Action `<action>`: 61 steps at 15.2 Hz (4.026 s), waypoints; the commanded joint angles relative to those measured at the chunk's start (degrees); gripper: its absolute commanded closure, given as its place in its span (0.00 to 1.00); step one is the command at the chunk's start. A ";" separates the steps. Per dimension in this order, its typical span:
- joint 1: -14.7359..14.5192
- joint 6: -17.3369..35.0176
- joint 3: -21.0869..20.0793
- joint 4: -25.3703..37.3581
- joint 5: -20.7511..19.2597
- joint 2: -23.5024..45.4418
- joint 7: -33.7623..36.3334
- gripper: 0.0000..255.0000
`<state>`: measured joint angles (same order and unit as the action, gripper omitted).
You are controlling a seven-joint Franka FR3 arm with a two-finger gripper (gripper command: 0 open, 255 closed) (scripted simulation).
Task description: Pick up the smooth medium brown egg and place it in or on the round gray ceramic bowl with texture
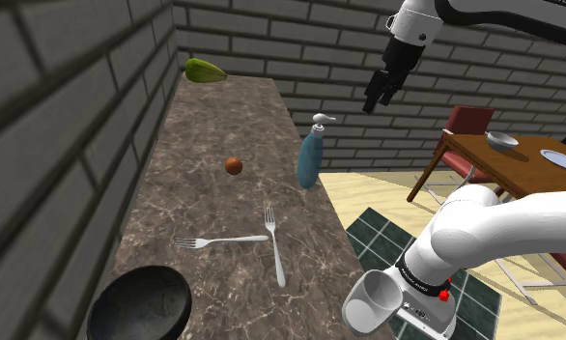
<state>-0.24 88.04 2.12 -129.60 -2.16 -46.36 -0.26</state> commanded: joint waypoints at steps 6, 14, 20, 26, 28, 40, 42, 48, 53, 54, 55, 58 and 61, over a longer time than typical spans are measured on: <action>-0.87 7.74 -3.22 -1.65 1.45 6.49 3.75 0.00; -1.83 19.10 -8.14 -0.29 2.25 19.86 9.68 0.00; -2.28 25.96 -11.41 3.97 1.03 31.64 14.49 0.00; -3.01 30.74 -13.86 10.98 -2.01 44.37 19.74 0.00; -3.46 31.79 -14.37 13.93 -3.34 48.77 21.51 0.00; -6.91 34.93 -14.36 29.12 -9.37 68.92 28.07 0.00; -6.92 36.16 -14.21 28.60 -9.64 69.65 28.24 0.00; -6.93 37.72 -14.01 28.01 -10.00 70.65 28.47 0.00; -6.93 37.71 -14.01 28.01 -10.00 70.64 28.47 1.00; -6.93 37.71 -14.01 28.01 -10.00 70.64 28.47 1.00; -6.93 37.72 -14.01 28.00 -10.00 70.64 28.47 1.00; -6.93 37.71 -14.01 28.02 -10.00 70.65 28.47 1.00; -6.93 37.72 -14.02 27.99 -10.00 70.62 28.47 1.00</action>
<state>-7.16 125.75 -11.88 -101.60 -12.17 24.26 28.21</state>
